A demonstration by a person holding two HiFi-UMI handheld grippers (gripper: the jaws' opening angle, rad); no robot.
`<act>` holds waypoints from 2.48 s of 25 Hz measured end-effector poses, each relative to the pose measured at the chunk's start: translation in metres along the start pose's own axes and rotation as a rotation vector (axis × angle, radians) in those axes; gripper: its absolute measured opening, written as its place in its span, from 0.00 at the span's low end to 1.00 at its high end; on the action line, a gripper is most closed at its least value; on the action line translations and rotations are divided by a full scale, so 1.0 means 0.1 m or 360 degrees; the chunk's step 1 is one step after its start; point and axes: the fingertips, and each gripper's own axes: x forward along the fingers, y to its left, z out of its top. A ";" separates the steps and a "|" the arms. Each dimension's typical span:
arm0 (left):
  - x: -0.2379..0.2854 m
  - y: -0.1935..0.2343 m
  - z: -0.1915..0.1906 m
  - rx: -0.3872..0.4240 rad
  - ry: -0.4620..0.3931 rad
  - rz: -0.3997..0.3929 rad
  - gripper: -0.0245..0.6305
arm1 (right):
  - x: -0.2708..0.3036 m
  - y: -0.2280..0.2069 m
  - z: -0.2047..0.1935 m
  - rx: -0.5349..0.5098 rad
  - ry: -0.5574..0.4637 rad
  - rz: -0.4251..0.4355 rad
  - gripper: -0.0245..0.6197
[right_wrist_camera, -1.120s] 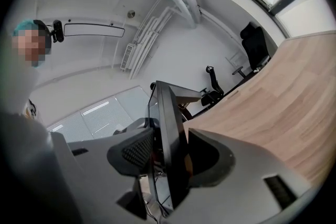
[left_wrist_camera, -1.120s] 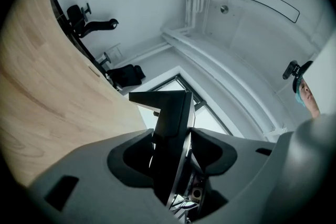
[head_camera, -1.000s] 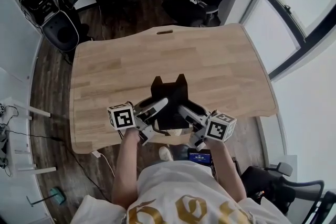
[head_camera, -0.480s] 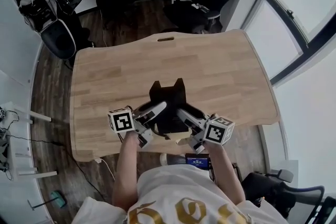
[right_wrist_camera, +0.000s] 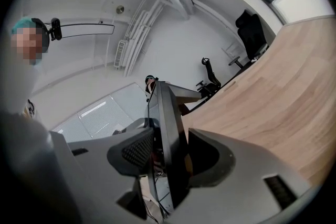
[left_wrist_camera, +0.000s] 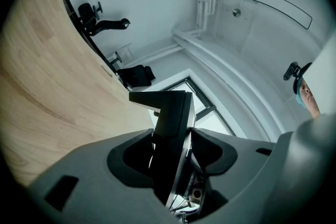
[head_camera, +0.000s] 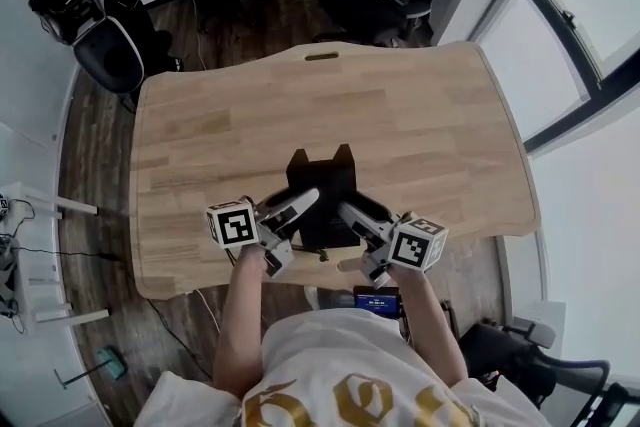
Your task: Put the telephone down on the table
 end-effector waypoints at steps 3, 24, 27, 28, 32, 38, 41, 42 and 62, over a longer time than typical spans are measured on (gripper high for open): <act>0.02 0.11 0.03 -0.0027 0.0001 0.0011 0.36 | 0.07 -0.08 -0.01 0.0009 0.0030 -0.0006 0.35; 0.26 0.78 0.12 -0.0187 0.0014 0.0065 0.36 | 0.40 -0.69 -0.05 0.0121 0.0139 -0.0066 0.35; 0.29 0.86 0.13 -0.0211 0.0010 0.0074 0.36 | 0.45 -0.76 -0.05 0.0136 0.0155 -0.0071 0.35; 0.30 0.89 0.14 -0.0215 0.0012 0.0078 0.36 | 0.46 -0.78 -0.04 0.0140 0.0159 -0.0073 0.35; 0.35 0.99 0.17 -0.0233 0.0027 0.0092 0.36 | 0.51 -0.87 -0.01 0.0163 0.0164 -0.0086 0.35; 0.42 1.08 0.18 -0.0311 0.0025 0.0081 0.36 | 0.57 -0.99 -0.01 0.0190 0.0182 -0.0094 0.35; 0.43 1.20 0.17 -0.0296 0.0051 0.0116 0.36 | 0.60 -1.07 -0.03 0.0210 0.0194 -0.0102 0.35; 0.44 1.22 0.17 -0.0306 0.0054 0.0121 0.36 | 0.61 -1.09 -0.03 0.0216 0.0198 -0.0104 0.35; 0.61 1.66 0.13 -0.0504 0.0057 0.0158 0.36 | 0.80 -1.53 -0.16 0.0302 0.0295 -0.0143 0.35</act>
